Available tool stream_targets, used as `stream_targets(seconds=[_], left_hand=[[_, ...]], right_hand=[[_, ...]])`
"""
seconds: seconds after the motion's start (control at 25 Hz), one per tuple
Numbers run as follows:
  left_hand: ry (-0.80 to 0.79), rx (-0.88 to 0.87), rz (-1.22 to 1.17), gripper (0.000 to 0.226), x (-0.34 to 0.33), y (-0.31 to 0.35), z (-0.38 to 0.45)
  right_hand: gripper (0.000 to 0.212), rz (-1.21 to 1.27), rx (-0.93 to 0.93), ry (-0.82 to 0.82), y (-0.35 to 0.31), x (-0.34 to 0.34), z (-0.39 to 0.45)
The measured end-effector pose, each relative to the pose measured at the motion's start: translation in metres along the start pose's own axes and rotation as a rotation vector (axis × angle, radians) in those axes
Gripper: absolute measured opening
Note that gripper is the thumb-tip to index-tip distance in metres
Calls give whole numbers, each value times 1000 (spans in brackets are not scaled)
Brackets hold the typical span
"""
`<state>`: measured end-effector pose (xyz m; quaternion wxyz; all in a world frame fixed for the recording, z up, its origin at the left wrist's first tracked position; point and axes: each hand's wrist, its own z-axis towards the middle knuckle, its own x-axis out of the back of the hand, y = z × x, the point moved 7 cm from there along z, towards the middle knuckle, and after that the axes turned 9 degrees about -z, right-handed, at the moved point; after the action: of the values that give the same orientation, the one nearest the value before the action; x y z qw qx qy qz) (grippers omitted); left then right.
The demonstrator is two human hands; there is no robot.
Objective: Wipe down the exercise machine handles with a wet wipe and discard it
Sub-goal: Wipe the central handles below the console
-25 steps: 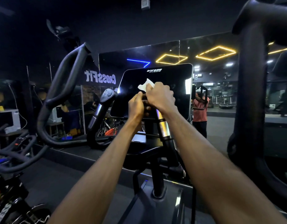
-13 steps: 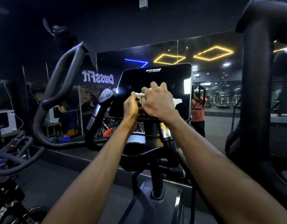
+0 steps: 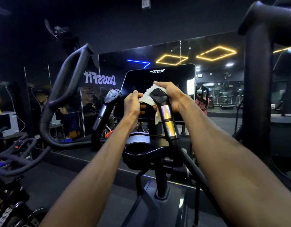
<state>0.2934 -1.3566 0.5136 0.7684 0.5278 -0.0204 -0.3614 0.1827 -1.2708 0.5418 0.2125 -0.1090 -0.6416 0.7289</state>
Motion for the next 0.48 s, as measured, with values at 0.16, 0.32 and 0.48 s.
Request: stream_targets(seconds=[0.16,0.32,0.48], left_hand=[[39,-31,29,31,9,-4,4],[76,-130,75,17,1,2,5],[-74,-363,129,24,-28,24,-7]], right_hand=[[13,-325,309,380,-16,6,0],[24,-1024,579,619,-21,-13,-28],[43,-1107,701,566,1,-22,-54]])
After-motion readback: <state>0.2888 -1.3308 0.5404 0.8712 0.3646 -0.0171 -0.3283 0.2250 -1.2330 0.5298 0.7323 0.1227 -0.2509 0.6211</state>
